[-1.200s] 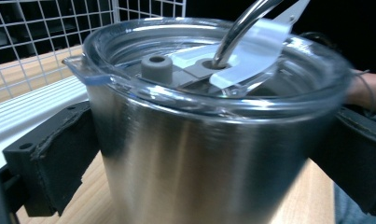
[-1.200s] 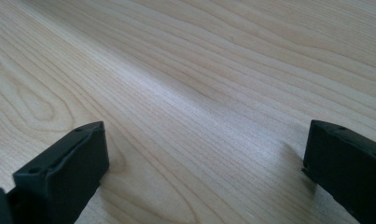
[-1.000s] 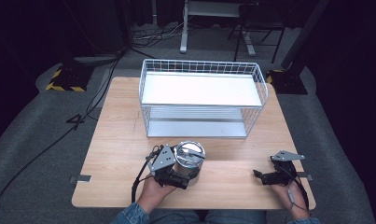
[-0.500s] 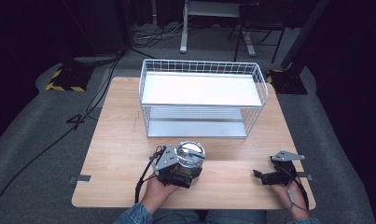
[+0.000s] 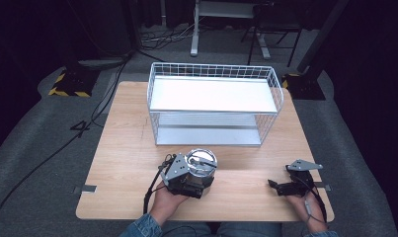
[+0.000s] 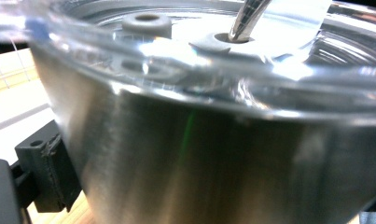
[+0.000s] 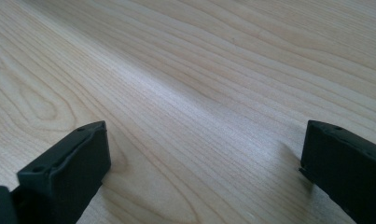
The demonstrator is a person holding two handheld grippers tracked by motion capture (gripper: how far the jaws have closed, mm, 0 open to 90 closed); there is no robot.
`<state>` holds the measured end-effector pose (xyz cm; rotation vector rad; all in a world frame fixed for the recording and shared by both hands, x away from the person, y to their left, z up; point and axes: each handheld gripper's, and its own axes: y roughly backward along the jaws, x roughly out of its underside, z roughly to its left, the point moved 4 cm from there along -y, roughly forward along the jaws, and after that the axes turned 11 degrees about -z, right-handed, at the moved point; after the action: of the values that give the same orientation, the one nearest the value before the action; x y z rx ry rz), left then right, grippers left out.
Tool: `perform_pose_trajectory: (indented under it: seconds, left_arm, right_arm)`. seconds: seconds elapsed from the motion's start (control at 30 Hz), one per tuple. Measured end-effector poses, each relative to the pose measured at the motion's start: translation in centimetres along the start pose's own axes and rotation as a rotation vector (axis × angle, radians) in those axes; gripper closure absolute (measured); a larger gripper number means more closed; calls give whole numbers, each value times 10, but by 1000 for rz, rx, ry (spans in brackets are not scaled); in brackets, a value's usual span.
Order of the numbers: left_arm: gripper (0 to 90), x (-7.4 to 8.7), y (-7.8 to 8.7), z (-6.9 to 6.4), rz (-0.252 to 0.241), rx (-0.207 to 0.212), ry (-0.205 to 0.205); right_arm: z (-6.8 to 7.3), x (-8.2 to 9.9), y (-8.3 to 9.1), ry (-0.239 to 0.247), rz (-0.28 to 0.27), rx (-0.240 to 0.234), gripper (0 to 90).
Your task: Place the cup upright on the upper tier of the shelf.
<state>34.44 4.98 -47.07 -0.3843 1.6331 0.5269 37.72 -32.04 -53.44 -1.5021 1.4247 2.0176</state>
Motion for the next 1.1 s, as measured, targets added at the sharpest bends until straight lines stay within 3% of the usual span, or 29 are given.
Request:
perform_pose_trajectory:
  seconds: [0.37,1.1]
  left_arm:
    - [30,-12,1,4,19,-15,-5]
    - [31,-74,10,16,12,-9,-12]
  right_arm:
    - [0,0,0,0,0,-6,21]
    - [0,0,0,0,-2,-10,27]
